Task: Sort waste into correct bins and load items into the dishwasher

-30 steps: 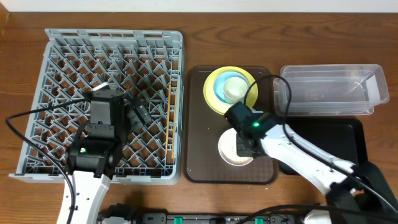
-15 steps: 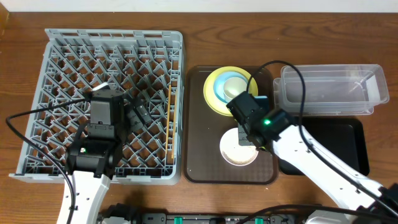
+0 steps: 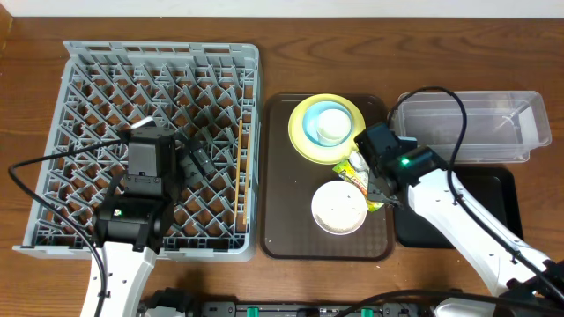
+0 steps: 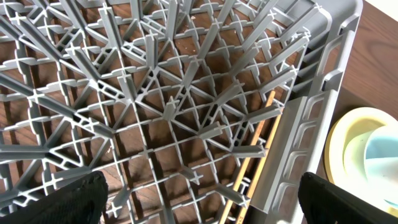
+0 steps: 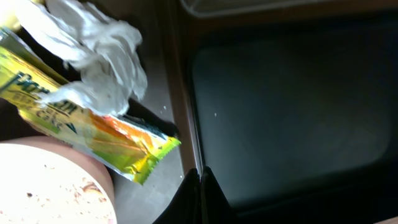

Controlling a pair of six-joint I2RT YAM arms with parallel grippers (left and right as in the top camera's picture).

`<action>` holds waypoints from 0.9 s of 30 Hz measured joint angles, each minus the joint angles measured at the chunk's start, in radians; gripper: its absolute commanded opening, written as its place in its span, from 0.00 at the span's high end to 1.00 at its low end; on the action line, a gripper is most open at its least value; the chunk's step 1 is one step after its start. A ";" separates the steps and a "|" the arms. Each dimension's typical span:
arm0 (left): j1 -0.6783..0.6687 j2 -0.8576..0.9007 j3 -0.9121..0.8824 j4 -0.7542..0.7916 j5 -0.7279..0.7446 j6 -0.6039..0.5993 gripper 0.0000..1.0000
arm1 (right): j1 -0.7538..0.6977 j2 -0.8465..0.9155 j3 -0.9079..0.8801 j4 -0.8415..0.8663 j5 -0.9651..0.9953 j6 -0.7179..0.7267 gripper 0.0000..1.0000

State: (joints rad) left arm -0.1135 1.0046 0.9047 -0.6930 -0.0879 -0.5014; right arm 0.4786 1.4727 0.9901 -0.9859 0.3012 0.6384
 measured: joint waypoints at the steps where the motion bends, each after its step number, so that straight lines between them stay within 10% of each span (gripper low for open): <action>1: 0.000 0.000 0.000 0.000 0.000 0.000 0.01 | 0.000 0.000 -0.004 0.002 -0.007 0.000 0.99; 27: 0.000 0.000 0.000 0.000 0.000 0.000 0.01 | 0.000 0.000 -0.103 0.086 -0.180 0.000 0.98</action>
State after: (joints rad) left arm -0.1135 1.0046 0.9047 -0.6930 -0.0879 -0.5014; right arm 0.4789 1.4727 0.8867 -0.9001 0.1215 0.6384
